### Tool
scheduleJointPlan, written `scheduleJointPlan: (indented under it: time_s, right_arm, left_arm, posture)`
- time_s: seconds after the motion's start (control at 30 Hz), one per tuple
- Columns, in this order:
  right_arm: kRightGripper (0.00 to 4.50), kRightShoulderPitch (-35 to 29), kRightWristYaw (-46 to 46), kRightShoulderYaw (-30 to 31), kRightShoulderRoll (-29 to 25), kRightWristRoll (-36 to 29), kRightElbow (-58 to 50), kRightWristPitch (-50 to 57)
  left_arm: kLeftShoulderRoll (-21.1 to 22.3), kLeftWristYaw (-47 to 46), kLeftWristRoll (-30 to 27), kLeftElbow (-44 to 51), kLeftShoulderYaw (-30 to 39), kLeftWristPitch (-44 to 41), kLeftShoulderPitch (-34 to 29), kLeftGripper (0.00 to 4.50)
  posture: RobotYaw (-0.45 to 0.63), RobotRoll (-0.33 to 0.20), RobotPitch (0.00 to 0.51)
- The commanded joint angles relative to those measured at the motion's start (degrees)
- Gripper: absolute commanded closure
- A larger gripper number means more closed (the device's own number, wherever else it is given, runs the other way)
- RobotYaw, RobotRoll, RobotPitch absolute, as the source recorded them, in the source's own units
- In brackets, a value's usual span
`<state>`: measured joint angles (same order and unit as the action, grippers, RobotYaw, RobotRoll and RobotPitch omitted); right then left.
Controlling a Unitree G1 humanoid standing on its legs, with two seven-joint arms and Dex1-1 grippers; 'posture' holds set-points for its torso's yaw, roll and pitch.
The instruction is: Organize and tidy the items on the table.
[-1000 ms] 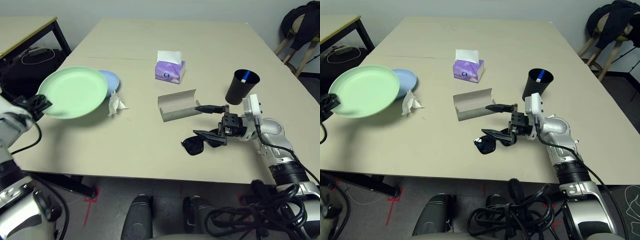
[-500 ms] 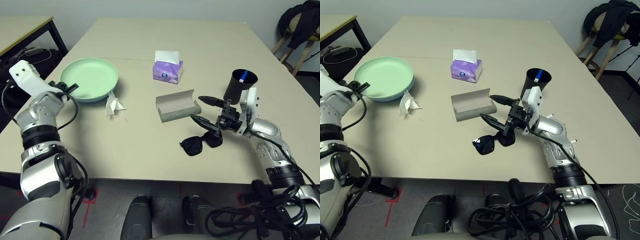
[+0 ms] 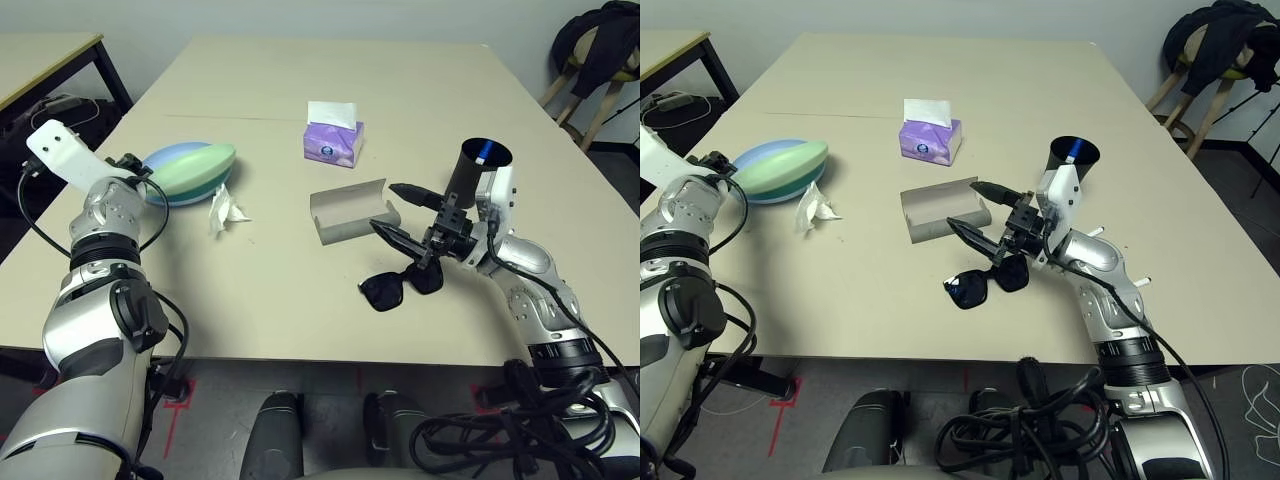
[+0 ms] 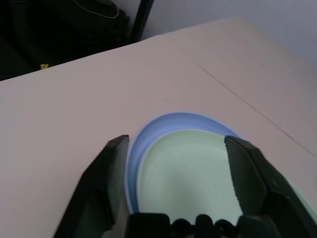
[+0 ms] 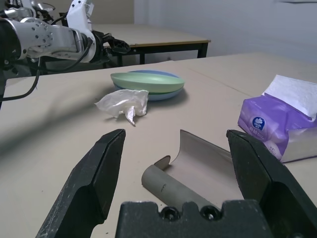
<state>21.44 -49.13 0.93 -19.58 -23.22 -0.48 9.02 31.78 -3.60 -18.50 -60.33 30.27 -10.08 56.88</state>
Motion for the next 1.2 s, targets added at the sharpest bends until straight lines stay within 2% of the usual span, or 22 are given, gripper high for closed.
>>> scheduleJointPlan:
  time_s: [0.03,0.2,0.33,0.53,0.83,0.9,0.97,1.2]
  right_arm:
    - [0.0,-0.9,1.0,0.2,-0.4,-0.2,-1.8,2.0]
    - [0.0,-0.5,0.7,0.6,-0.2,-0.1,-1.2,1.8]
    - [0.0,0.1,0.1,0.8,0.1,-0.1,0.0,1.2]
    - [0.0,0.4,-0.7,0.9,0.4,0.3,1.6,0.0]
    - [0.0,-0.5,-1.5,0.4,0.3,0.5,3.2,-2.1]
    - [0.0,-0.5,-1.5,0.4,0.3,0.5,3.5,-2.5]
    - [0.0,-0.5,-1.6,0.4,0.2,0.5,3.7,-2.8]
    - [0.0,-0.4,-1.6,0.3,0.2,0.4,4.3,-3.4]
  left_arm:
    - [-0.8,6.7,0.3,6.0,-3.6,-3.9,-3.5,0.03]
    - [1.9,23.9,0.8,22.7,-14.2,-15.5,-12.4,0.03]
    - [5.2,32.5,1.7,30.1,-19.7,-21.4,-17.9,0.03]
    - [7.7,41.9,1.2,35.1,-23.9,-26.8,-21.4,0.03]
    - [7.0,45.2,2.8,34.2,-26.1,-26.3,-23.1,0.03]
    - [6.5,45.3,3.6,33.2,-26.5,-25.5,-23.1,0.4]
    - [6.1,45.0,4.5,31.8,-26.8,-24.3,-22.7,0.95]
    - [5.4,45.0,6.0,30.2,-27.3,-23.0,-21.7,3.77]
  posture:
    - [0.08,0.0,0.053]
    - [0.11,0.0,0.054]
    - [0.11,0.0,0.053]
    - [0.11,0.0,0.051]
    - [0.1,0.0,0.049]
    - [0.1,0.0,0.048]
    - [0.09,0.0,0.049]
    - [0.09,0.0,0.048]
